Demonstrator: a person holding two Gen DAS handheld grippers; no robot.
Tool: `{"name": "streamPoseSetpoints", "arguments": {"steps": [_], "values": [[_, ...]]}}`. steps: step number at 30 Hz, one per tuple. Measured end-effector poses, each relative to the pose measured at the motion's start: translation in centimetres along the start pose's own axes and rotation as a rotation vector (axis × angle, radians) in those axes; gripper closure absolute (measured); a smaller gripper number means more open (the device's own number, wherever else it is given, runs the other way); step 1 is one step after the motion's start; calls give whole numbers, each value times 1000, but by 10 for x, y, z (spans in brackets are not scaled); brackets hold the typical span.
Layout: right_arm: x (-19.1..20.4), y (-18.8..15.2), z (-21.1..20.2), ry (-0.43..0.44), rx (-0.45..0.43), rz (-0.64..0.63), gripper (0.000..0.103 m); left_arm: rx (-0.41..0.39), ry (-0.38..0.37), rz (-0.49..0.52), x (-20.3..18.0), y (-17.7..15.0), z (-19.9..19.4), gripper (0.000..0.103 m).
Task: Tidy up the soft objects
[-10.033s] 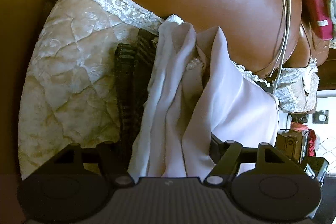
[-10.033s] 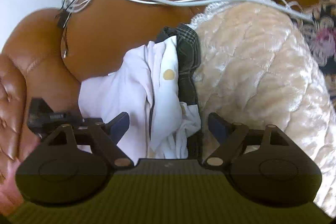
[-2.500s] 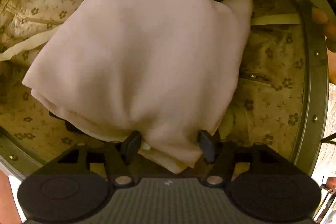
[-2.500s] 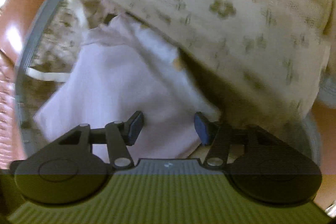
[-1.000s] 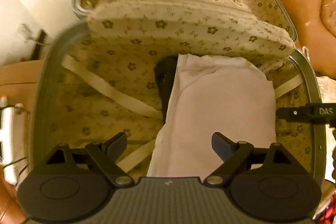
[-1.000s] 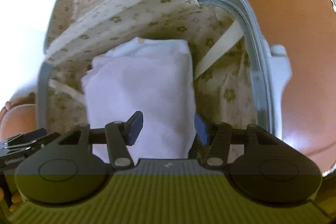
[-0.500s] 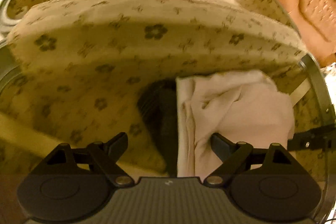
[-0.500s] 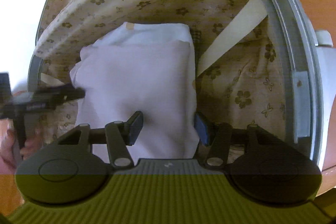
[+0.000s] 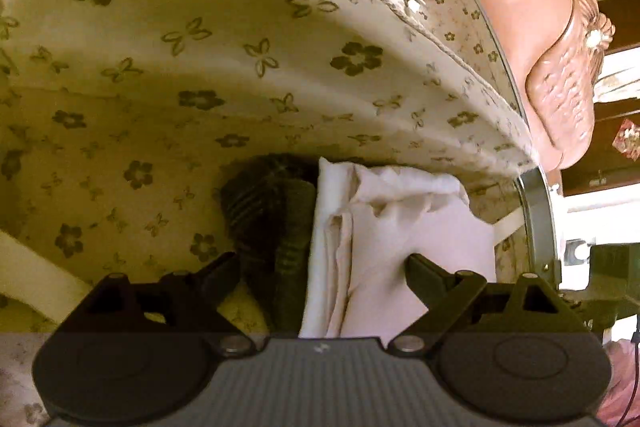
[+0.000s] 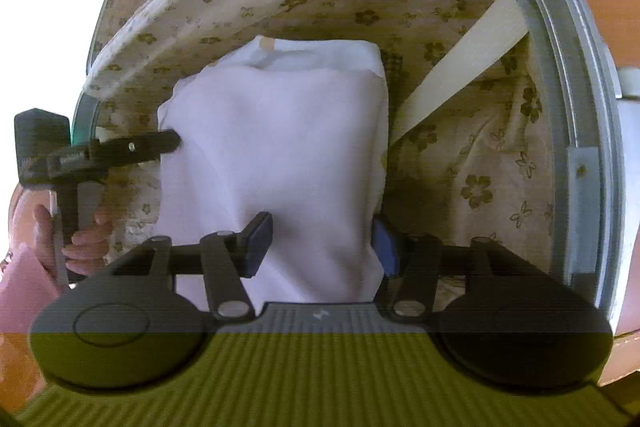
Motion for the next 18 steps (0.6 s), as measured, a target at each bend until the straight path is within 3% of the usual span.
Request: {"name": "streamPoseSetpoints", "arguments": {"steps": [4, 7, 12, 18], "values": [[-1, 0, -1, 11, -3, -7, 41, -8, 0, 21, 1, -1, 11, 14], [-1, 1, 0, 11, 0, -13, 41, -42, 15, 33, 1, -7, 11, 29], [-2, 3, 4, 16, 9, -8, 41, -127, 67, 58, -11, -27, 0, 66], [3, 5, 5, 26, -12, -45, 42, -215, 129, 73, -24, -56, -18, 73]]}}
Point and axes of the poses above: each gripper's, at about its wrist camera, not at the fingertips, and z roughly the way its jaws point, x to its left, y to its top, the point moved 5 cm from there along z, roughly the way its jaws point, and after that the axes turned 5 degrees about -y, right-handed, at the moved point
